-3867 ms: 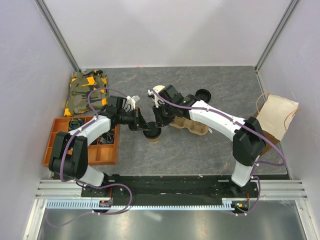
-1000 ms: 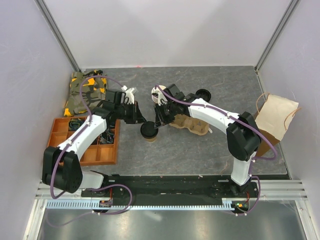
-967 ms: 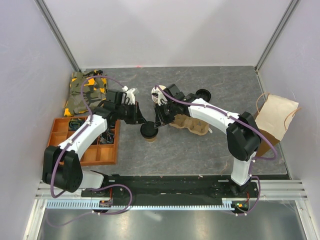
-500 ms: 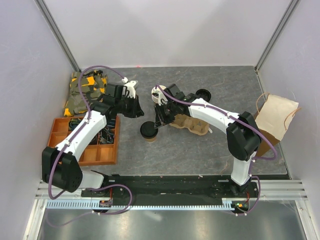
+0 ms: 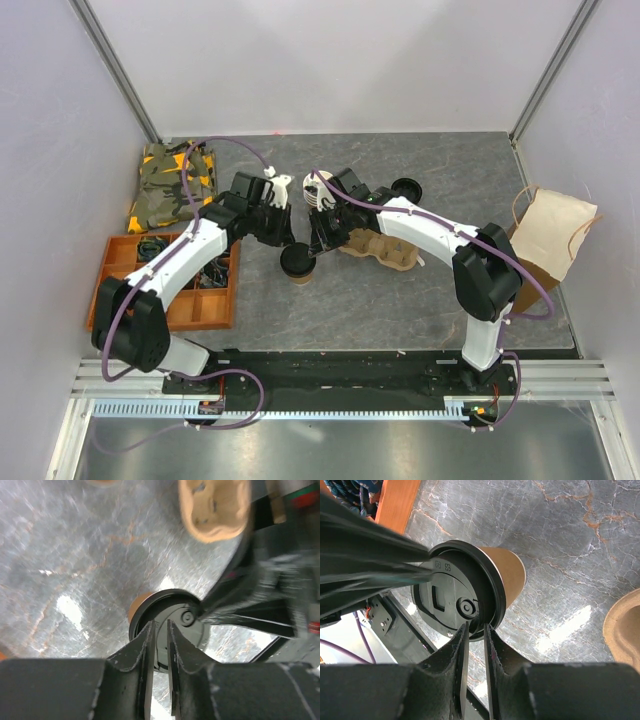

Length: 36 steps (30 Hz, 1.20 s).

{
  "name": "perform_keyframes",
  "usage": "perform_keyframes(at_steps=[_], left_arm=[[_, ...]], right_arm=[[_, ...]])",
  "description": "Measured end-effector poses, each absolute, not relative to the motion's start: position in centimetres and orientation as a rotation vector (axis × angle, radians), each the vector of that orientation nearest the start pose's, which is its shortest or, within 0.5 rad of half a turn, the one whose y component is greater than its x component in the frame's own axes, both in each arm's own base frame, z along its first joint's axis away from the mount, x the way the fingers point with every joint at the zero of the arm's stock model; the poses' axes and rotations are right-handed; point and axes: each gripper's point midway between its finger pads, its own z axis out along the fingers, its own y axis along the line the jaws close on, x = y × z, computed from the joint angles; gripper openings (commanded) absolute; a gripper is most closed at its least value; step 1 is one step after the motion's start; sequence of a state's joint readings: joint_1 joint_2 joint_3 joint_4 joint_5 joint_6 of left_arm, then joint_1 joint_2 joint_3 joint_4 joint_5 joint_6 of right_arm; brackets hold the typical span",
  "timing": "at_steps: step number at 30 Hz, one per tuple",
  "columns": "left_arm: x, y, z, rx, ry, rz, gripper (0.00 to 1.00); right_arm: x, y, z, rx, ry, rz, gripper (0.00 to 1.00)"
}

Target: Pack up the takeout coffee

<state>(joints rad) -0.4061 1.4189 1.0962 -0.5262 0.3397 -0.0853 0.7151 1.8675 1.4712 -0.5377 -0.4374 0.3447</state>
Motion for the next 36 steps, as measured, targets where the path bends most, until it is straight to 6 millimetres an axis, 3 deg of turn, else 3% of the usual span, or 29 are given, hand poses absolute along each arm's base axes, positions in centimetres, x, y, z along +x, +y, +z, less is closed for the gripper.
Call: perform_keyframes(at_steps=[3, 11, 17, 26, 36], left_arm=[[29.9, -19.5, 12.4, 0.547, 2.457, -0.616, 0.15], [30.0, -19.5, 12.4, 0.545, 2.453, -0.617, 0.16], [29.5, -19.6, 13.6, 0.551, 2.428, -0.64, 0.24], [27.1, -20.3, 19.8, 0.606, 2.236, -0.769, 0.26], [25.2, -20.0, 17.8, 0.621, 2.317, -0.77, 0.24]], right_arm=[[28.3, 36.0, 12.0, -0.677, 2.568, 0.95, 0.25], [28.2, 36.1, 11.9, -0.679, 2.569, 0.956, 0.25], [28.3, 36.0, 12.0, -0.677, 2.569, 0.962, 0.27], [28.4, 35.8, 12.9, -0.672, 2.559, 1.006, 0.28], [27.6, 36.1, 15.6, -0.704, 2.498, 1.092, 0.27]])
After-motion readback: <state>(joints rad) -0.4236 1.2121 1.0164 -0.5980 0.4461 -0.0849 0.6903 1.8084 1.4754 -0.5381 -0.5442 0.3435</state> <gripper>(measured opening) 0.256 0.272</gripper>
